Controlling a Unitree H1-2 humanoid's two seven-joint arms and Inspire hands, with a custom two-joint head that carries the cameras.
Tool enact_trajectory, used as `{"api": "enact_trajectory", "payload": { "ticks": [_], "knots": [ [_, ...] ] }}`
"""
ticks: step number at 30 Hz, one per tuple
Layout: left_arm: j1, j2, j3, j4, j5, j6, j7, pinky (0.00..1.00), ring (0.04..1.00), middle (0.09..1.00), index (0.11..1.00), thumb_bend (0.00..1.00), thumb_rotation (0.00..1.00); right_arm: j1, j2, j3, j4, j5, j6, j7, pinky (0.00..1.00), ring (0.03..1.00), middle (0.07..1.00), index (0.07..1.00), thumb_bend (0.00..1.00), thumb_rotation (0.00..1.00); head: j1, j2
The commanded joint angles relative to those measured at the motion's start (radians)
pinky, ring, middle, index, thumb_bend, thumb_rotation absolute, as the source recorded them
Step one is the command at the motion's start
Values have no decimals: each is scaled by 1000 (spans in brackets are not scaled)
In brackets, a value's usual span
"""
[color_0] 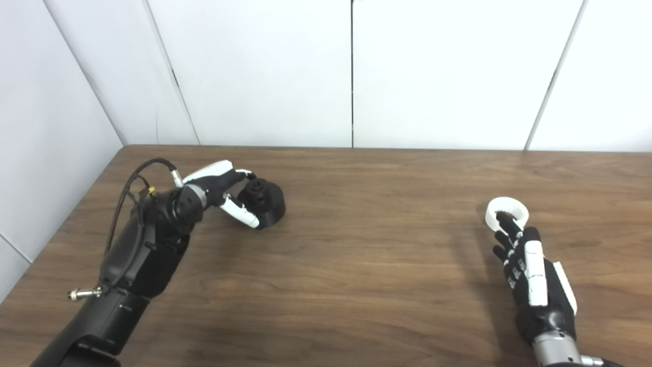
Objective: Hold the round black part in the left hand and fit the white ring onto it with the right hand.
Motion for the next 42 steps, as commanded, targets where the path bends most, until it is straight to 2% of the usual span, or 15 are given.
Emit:
{"api": "enact_trajectory", "payload": {
  "ticks": [1,14,31,42],
  "knots": [
    [-60,22,12,0,0,-4,28,1000,1000,1000,935,1000,274,17,9,2,-41,2,-25,5,939,952,951,875,561,1000,0,0],
    [-57,38,-26,-3,-1,-10,45,1000,1000,979,879,999,258,20,3,-1,-42,-1,-24,6,943,961,954,883,564,1000,-2,1],
    [-59,37,-44,6,2,-6,70,1000,1000,983,812,881,227,14,-4,-1,-44,2,-16,11,974,982,958,887,576,1000,-1,1],
    [-41,25,-25,-4,-15,-6,104,994,1000,968,757,797,192,15,-11,3,-41,-4,-19,20,971,975,955,887,570,1000,2,1]
  ]
}}
